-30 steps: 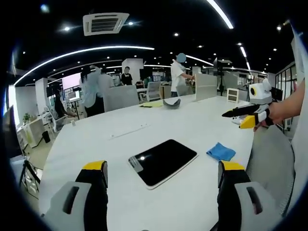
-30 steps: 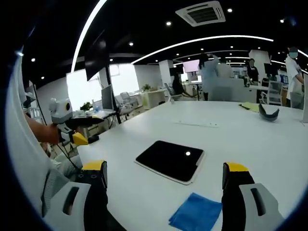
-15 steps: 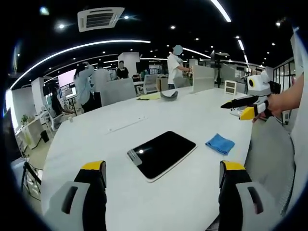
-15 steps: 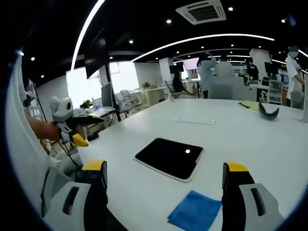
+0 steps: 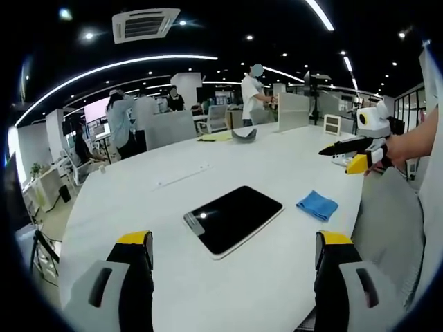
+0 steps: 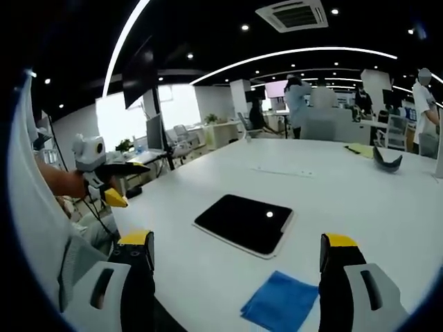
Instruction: Wipe the mirror surface with the cleaning cloth until all visible marks leave the cleaned area.
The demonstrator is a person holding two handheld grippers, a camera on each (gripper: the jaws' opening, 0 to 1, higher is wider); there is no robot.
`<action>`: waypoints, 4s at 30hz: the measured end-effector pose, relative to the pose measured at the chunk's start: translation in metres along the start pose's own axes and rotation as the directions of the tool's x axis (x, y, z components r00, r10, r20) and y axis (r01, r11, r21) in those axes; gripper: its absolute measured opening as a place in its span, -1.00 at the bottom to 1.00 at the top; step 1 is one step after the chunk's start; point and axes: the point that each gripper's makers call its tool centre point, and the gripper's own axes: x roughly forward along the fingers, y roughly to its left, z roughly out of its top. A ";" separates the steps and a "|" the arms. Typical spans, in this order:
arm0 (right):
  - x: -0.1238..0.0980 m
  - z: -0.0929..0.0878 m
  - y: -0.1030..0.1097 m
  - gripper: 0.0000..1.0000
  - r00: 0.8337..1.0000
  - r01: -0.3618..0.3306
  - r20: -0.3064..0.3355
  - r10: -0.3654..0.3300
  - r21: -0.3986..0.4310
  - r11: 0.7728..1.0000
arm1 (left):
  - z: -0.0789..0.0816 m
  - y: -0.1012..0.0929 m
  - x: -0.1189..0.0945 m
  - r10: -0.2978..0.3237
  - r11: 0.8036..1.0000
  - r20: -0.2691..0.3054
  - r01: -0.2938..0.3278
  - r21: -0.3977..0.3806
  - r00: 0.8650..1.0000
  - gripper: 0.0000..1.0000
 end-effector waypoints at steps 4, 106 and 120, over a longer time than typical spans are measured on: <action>0.000 -0.001 0.001 0.99 1.000 -0.005 -0.008 0.004 -0.008 1.000 | 0.000 0.000 -0.001 0.000 1.000 0.000 0.000 -0.002 1.000 0.97; 0.021 -0.142 -0.054 -0.22 0.882 -0.074 -0.471 0.012 -0.114 0.991 | -0.017 0.000 0.002 0.006 0.999 -0.036 -0.007 -0.035 0.999 0.92; 0.022 -0.149 -0.066 -0.50 0.877 -0.042 -0.479 -0.042 -0.164 0.986 | -0.016 0.001 0.004 -0.001 1.000 -0.042 0.000 -0.030 0.999 0.91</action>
